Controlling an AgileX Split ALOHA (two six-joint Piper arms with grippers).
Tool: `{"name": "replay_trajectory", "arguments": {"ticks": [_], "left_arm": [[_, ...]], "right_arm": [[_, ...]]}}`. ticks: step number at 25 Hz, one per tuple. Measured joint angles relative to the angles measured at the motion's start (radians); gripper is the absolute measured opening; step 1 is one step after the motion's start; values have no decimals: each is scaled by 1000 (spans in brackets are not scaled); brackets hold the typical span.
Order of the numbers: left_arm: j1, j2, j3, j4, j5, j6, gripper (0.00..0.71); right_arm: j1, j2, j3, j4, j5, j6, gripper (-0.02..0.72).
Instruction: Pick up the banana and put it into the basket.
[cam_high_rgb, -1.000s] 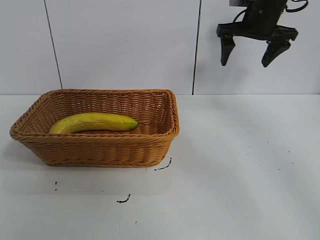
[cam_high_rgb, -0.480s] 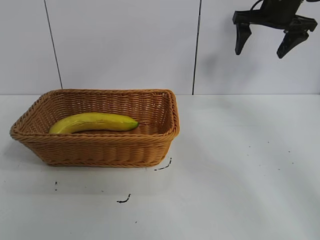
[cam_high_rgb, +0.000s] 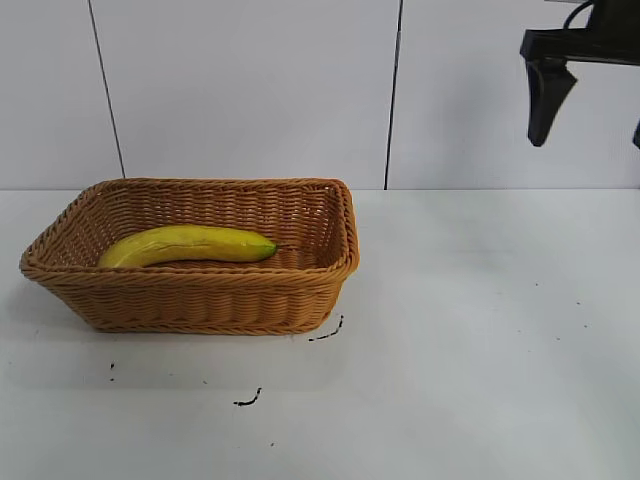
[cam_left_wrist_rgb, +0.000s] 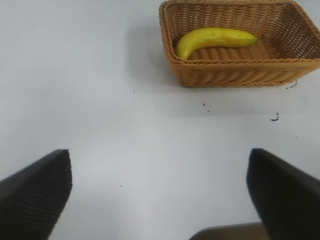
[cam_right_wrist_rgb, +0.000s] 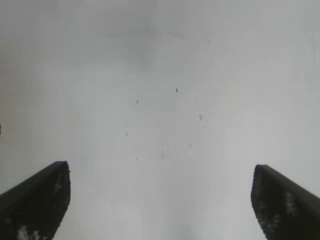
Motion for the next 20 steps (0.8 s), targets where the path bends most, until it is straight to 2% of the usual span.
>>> {"name": "replay_trajectory", "arguments": {"ticks": [5,10,13,17,20], "left_arm": [[0,0,0,0,0,0,690],[0,0,0,0,0,0,690],[0,0,0,0,0,0,690],[0,0,0,0,0,0,690],[0,0,0,0,0,0,690]], "right_arm": [[0,-234,214,15,1,0,681],[0,-459,370,21,-2,-48,680],[0,-583,462,23,-53,-52,678],[0,-759,597,23,-162,-55,678],[0,-876,688,23,-181,-55,678]]}}
